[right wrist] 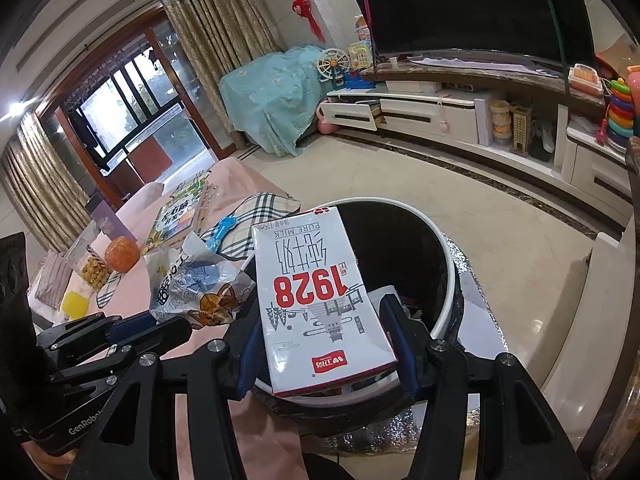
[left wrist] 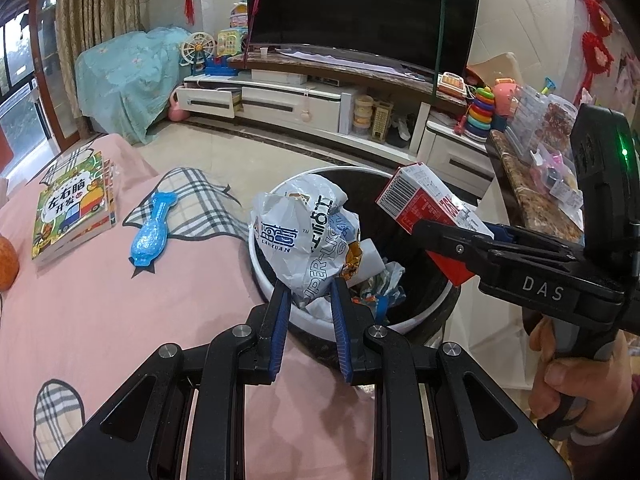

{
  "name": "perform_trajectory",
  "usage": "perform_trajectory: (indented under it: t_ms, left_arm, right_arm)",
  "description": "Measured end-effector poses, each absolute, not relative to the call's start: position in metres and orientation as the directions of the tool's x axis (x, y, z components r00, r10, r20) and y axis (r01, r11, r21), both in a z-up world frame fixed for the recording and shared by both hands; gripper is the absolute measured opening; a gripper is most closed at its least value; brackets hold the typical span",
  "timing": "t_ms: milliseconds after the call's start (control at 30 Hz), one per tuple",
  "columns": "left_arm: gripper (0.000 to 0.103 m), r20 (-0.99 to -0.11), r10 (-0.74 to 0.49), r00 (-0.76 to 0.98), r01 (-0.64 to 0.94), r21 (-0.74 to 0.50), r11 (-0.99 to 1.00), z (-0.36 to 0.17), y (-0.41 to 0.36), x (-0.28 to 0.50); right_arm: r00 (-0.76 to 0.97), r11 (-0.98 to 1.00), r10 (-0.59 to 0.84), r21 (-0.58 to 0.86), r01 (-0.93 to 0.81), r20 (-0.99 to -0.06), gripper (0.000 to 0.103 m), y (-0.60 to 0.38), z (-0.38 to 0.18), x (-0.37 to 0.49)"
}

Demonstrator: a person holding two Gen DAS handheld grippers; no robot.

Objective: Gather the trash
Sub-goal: 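Lower the snack bag and milk carton into the bin and open both grippers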

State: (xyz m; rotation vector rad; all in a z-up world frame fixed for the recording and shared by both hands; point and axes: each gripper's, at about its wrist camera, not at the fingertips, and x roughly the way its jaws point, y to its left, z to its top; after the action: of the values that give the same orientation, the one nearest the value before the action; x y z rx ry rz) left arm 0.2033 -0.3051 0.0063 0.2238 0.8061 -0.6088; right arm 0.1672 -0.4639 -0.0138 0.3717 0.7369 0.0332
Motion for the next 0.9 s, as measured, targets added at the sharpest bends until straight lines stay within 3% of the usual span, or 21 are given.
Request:
perform_trajectory:
  t_ms: [900]
  left_arm:
    - [0.02, -0.741, -0.402, 0.539, 0.595, -0.003, 0.804, 0.003, -0.324, 0.216]
  right_arm:
    - [0.73, 0.932, 0.15, 0.341, 0.12, -0.667, 0.056, -0.475, -0.017, 0.18]
